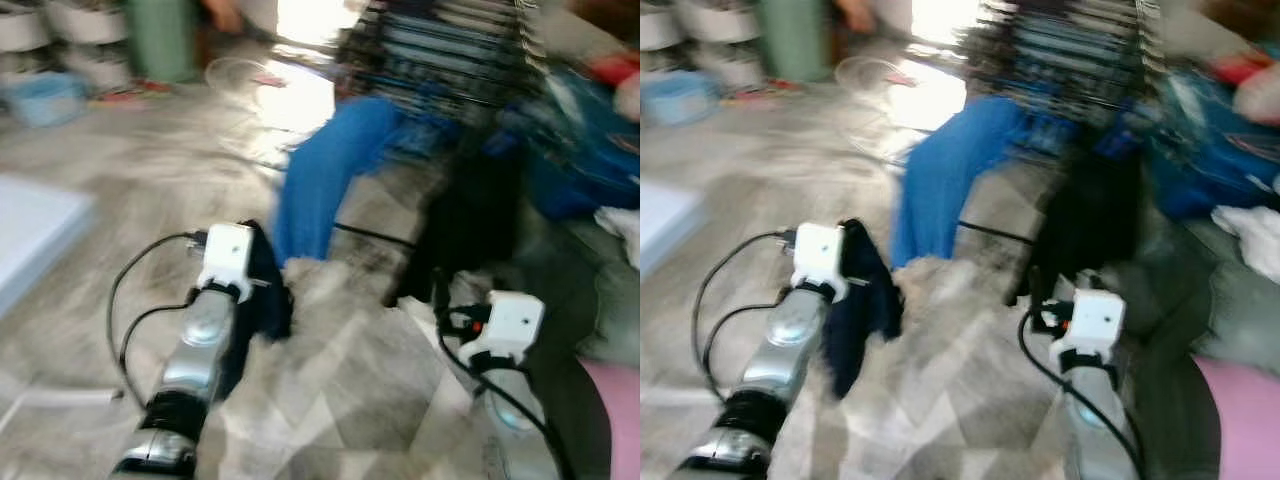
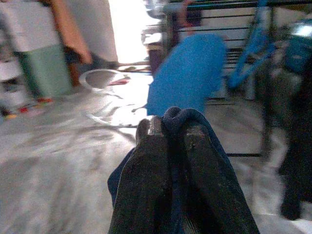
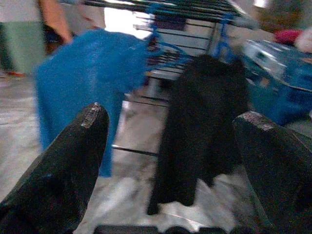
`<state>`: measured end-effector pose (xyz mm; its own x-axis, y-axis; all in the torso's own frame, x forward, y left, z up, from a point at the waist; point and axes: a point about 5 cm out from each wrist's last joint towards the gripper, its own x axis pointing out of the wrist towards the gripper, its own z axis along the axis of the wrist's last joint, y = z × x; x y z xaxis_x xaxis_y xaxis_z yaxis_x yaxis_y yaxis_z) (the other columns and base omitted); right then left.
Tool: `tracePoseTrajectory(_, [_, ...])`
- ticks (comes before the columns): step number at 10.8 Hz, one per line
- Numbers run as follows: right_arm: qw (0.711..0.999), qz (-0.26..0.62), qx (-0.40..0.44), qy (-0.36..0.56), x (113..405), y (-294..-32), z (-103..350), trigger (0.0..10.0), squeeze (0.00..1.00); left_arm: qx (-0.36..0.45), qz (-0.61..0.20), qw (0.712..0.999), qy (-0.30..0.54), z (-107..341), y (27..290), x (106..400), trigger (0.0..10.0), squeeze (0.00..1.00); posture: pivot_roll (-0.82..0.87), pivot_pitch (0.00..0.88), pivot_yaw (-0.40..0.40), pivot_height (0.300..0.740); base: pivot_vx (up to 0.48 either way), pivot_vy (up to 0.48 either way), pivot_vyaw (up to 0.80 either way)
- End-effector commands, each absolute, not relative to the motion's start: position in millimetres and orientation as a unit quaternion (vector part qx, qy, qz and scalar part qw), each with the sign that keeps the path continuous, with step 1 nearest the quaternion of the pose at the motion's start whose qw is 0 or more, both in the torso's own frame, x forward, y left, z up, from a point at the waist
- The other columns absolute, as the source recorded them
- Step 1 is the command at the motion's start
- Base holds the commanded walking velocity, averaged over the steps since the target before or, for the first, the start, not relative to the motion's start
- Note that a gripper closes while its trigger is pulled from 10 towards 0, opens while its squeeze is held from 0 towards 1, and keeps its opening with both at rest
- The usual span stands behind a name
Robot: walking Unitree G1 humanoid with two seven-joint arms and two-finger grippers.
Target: Hang hanger
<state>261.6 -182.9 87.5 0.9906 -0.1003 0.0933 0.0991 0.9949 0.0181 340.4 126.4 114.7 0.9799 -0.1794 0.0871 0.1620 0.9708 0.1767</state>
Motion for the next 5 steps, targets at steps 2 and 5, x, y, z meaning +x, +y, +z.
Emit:
tracePoseTrajectory(2, [0.997, -0.058, 0.006, -0.054, 261.1, -186.7, 89.3, 10.0, 0.0, 0.086, -0.087, 0.991, -0.062, 118.3, 126.7, 342.7, 10.0, 0.0, 0.15, 0.087, -0.095, 0.74, 0.304, 0.0, -0.78])
tracePoseTrajectory(5, [0.997, -0.057, 0.004, -0.054, 262.3, -186.5, 90.3, 10.0, 0.0, 0.082, -0.086, 0.992, -0.053, 113.0, 127.7, 342.1, 10.0, 0.0, 0.15, 0.094, -0.1, 0.74, 0.3, 0.0, -0.19])
